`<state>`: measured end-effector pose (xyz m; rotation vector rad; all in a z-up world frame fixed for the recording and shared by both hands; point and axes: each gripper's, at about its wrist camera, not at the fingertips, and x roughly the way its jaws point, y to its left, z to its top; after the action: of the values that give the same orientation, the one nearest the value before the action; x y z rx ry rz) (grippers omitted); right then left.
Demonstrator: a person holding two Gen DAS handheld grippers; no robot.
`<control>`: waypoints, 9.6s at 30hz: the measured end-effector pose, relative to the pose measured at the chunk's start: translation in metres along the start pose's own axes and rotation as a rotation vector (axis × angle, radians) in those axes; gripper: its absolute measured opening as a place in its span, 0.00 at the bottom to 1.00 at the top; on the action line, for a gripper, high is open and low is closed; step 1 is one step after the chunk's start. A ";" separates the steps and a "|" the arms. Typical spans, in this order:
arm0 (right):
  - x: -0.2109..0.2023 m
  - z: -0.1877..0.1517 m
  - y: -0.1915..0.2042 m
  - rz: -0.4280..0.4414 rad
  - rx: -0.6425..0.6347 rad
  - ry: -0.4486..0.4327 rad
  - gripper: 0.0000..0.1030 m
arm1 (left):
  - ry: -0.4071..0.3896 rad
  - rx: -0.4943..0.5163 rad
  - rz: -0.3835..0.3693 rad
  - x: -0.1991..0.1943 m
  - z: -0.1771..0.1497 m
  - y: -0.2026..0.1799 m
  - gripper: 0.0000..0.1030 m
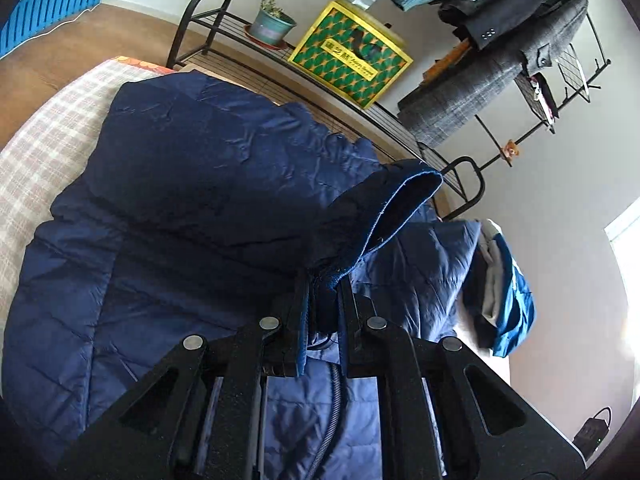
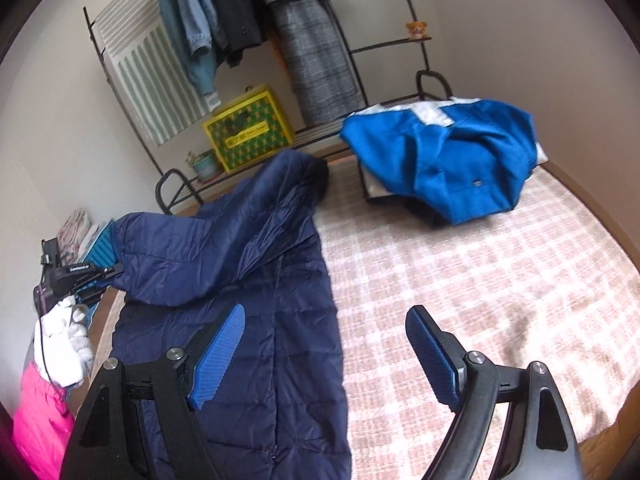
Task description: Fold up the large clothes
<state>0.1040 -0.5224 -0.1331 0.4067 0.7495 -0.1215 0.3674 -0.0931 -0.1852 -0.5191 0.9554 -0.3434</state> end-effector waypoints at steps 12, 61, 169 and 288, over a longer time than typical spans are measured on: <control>0.087 -0.044 0.050 -0.037 -0.207 0.260 0.78 | -0.079 -0.047 -0.018 0.032 0.048 0.076 0.09; 0.054 -0.091 0.019 -0.093 -0.281 0.256 0.78 | 0.098 -0.015 0.224 -0.165 -0.093 0.210 0.64; 0.301 0.163 0.024 -0.022 -0.295 0.139 0.68 | 0.063 0.250 0.136 0.084 0.174 0.188 0.47; 0.199 0.058 0.437 0.091 -0.667 -0.124 0.00 | -0.341 -0.066 0.174 -0.232 -0.057 0.244 0.34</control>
<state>0.3953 -0.1389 -0.0927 -0.2010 0.6058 0.1874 0.2074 0.2084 -0.1900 -0.5308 0.6765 -0.0622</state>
